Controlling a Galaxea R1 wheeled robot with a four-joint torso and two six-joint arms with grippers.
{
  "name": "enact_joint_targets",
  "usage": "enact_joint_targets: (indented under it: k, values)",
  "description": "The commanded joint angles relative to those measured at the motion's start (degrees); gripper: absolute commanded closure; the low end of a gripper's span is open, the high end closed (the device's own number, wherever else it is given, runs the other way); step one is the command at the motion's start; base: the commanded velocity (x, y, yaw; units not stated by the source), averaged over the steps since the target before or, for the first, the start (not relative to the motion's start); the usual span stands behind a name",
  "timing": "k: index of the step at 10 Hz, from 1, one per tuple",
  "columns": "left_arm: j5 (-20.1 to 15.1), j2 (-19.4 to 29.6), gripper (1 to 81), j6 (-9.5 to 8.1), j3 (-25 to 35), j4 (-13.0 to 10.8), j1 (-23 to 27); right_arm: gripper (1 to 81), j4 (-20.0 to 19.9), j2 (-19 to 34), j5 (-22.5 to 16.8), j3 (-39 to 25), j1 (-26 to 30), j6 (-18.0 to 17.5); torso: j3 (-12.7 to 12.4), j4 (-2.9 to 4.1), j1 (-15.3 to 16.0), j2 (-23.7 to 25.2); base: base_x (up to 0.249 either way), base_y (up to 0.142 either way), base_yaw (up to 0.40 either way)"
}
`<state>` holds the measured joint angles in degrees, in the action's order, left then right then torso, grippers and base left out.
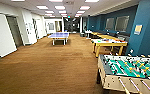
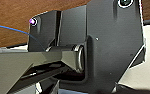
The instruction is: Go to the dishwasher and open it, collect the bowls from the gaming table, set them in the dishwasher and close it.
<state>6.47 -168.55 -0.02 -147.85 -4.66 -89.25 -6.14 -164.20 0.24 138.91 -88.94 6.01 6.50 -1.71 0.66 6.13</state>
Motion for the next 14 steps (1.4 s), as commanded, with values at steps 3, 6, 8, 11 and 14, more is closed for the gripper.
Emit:
enact_joint_targets:
  k: [3,6,8,11,14]
  values:
    - [-2.7,1.1,1.0,0.02,-0.1,0.0,2.5,1.0,0.3,-0.3,-3.4,-0.9,2.5,0.2,0.0,0.0,0.0,0.0,0.137,0.0,0.0]
    - [-2.8,1.1,1.0,0.02,-0.1,0.0,2.5,1.0,0.3,-0.4,-3.4,-0.8,2.5,0.3,0.0,0.0,0.0,0.0,0.137,0.0,0.0]
    - [-2.8,1.1,1.0,0.02,-0.1,0.1,2.5,1.0,0.3,-0.5,-3.4,-0.4,2.6,0.3,0.0,0.0,0.0,0.0,0.137,0.0,0.0]
    - [-2.7,1.1,1.0,0.02,-0.1,0.1,2.5,1.0,0.3,-0.7,-3.4,-0.4,2.7,0.3,0.0,0.0,0.0,0.0,0.137,0.0,0.0]
    - [-2.8,1.3,1.0,0.02,-0.1,0.1,2.4,1.0,0.3,-0.8,-3.4,-0.4,2.8,0.7,0.0,0.0,0.0,0.0,0.137,0.0,0.0]
